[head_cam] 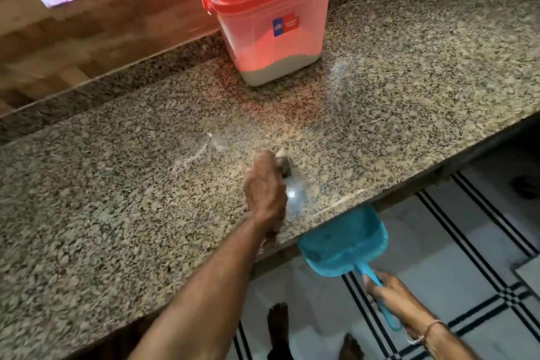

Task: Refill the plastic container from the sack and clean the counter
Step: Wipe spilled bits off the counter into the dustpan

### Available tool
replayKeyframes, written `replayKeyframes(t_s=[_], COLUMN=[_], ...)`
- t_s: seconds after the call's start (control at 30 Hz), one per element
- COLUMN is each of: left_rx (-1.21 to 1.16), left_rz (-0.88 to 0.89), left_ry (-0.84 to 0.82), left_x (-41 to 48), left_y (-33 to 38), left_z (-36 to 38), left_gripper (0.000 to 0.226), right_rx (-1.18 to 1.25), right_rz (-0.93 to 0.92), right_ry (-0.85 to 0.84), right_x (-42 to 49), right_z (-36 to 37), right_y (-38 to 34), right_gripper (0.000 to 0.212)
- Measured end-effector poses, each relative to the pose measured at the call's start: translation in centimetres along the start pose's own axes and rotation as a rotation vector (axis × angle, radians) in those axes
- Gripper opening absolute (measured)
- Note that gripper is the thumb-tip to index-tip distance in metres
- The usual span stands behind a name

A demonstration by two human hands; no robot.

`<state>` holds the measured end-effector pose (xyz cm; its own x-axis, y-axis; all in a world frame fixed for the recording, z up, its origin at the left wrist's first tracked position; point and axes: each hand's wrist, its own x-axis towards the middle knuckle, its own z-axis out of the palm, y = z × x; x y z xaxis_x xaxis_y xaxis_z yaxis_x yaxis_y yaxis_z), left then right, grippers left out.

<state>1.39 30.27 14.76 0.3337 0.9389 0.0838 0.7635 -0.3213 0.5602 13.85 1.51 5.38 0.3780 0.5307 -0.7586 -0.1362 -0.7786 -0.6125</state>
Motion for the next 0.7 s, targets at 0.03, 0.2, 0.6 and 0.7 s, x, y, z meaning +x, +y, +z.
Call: replayKeyframes(t_s=[0.03,0.2,0.6,0.7], left_rx=[-0.013,0.093,0.236,0.143], left_rz=[-0.003,-0.407,-0.007,0.119], left_ry=[0.036,0.296,-0.03,-0.092], left_x=[0.3,4.7,6.9,6.7], left_y=[-0.8,-11.7,-8.4,-8.0], left_z=[-1.0,-7.7,-3.7,-3.6], left_gripper=[0.019,0.029,0.032,0.035], right_rx=[0.006,0.058,0.031,0.03], right_rz=[0.008,0.029,0.045,0.027], right_ry=[0.003,0.002,-0.066,-0.059], right_x=[-0.3,-1.3,-2.9,-3.4], right_z=[0.3,2.6,7.2,7.0], right_y=[-0.4,-1.7,-2.5,-4.0], right_gripper=[0.02,0.017,0.016,0.013])
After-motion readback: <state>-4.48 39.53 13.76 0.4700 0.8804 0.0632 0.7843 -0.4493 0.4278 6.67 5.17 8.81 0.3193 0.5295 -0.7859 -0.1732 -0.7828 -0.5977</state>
